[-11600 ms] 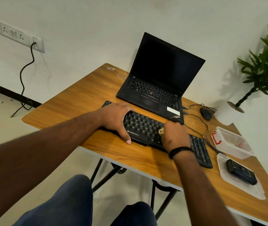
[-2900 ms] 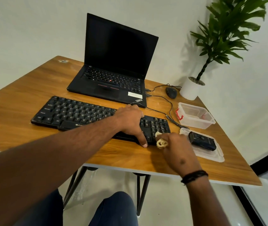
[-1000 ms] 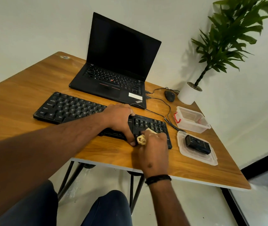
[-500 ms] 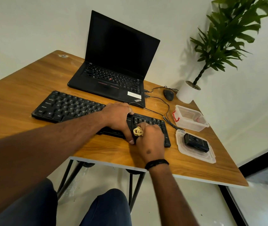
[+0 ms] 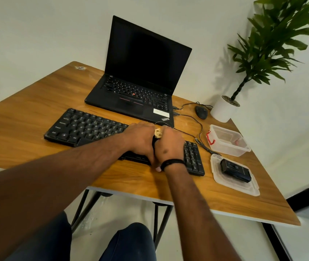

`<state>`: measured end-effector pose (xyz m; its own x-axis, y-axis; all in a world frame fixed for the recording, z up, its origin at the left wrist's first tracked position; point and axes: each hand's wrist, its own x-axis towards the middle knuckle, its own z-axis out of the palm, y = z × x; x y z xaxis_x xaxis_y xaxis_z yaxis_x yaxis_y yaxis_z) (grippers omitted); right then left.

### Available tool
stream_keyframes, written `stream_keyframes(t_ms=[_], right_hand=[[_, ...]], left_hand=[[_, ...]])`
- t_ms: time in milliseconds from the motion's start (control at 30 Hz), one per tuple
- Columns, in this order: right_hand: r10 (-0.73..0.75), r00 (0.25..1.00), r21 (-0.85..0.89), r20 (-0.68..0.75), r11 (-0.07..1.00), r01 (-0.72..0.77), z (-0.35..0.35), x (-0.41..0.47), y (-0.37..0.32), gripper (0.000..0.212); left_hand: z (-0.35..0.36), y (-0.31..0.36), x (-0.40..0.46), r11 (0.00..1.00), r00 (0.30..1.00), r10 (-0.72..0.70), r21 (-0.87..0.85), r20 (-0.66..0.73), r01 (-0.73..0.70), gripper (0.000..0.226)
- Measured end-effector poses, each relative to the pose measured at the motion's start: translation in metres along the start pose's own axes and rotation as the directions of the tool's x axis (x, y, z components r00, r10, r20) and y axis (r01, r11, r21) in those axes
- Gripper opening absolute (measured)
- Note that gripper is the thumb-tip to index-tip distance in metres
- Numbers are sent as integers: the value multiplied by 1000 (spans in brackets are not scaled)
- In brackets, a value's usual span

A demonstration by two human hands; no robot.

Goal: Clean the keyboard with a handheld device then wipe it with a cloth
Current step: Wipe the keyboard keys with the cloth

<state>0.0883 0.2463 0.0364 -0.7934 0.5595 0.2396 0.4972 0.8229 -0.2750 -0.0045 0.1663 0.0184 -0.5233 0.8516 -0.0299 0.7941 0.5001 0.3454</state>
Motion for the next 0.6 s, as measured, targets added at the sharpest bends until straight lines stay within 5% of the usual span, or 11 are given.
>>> stream_keyframes(t_ms=[133,300,467,600], right_hand=[[-78,996,0,38,997,78,-4,1,7,15],[-107,981,-205,161,969,139,-27,9,48,22],[-46,993,-57,113,997,53,-23,14,37,21],[-109,991,59,83,993,104,-9,3,10,16]], left_hand=[[1,-3,-2,1000,1000,9,-19,-17,-9,115],[-6,1,-7,1000,1000,3,-10,28,-3,130],[-6,5,-8,1000,999,-6,-13,40,7,131],[-7,4,-7,999,999,-20,-33,28,21,110]])
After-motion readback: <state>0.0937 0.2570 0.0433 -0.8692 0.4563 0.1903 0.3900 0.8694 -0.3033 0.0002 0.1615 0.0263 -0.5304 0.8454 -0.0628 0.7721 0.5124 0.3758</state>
